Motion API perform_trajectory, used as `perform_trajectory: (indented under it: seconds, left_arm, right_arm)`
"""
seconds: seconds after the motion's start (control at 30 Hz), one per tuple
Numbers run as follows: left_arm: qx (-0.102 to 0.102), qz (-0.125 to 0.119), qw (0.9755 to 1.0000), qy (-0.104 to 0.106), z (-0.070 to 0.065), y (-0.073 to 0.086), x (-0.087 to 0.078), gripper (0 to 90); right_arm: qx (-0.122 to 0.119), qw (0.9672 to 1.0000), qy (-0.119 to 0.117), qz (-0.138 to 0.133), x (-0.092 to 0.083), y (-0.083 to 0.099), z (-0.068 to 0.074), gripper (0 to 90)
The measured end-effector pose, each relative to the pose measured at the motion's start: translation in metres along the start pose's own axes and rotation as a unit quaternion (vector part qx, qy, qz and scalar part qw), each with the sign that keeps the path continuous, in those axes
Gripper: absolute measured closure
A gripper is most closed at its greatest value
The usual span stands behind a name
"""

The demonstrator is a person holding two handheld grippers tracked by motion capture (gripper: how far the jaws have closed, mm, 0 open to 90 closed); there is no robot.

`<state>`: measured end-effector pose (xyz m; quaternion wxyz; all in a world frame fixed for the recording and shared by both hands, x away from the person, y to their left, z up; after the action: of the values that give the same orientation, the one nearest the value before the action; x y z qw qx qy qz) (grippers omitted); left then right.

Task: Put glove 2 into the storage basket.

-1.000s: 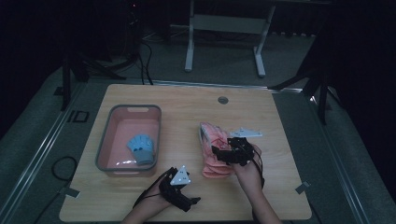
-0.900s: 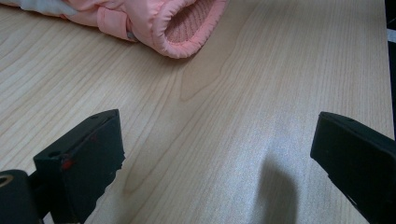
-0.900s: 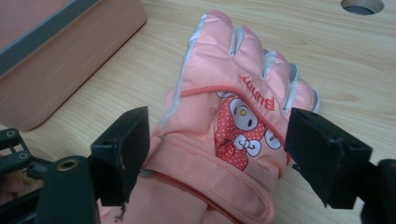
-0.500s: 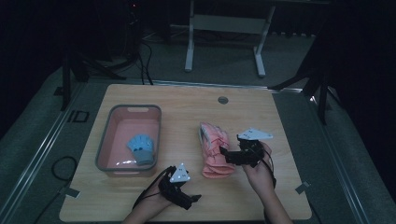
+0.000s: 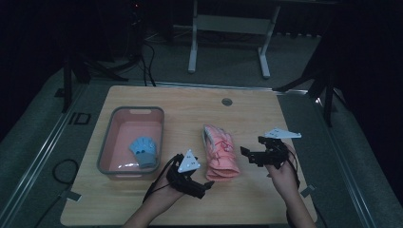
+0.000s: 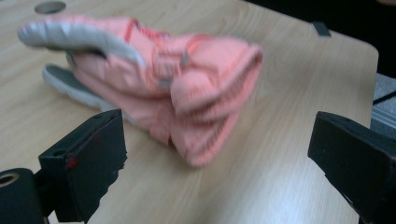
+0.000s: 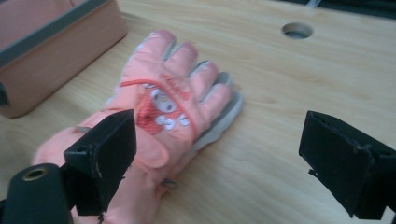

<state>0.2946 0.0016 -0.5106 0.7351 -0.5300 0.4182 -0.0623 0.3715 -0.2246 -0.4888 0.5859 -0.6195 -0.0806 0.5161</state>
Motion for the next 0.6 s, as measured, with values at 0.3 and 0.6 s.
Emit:
perform_trajectory:
  seconds: [0.3,0.6]
  left_arm:
    - [0.015,0.006,0.9998,-0.011,0.008,-0.035,0.019,10.1]
    - [0.032,0.011,0.9991,-0.026,0.017,-0.066,0.049,45.6]
  right_arm:
    - [-0.007,0.9994,-0.009,0.033,0.004,-0.002,-0.004,12.8]
    - [-0.010,0.9991,-0.013,0.040,0.025,0.001,-0.014,47.3]
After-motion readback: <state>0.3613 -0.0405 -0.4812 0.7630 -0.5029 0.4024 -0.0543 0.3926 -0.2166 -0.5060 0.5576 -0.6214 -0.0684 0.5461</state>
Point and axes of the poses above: each handheld gripper's, and its own axes: x roughly forward along the jaws, y roughly out of its underside, z roughly to its left, the point moved 6 cm from there along x, roughly forward along the jaws, and after that the axes turned 15 degrees about -y, right-handed, at the moved point
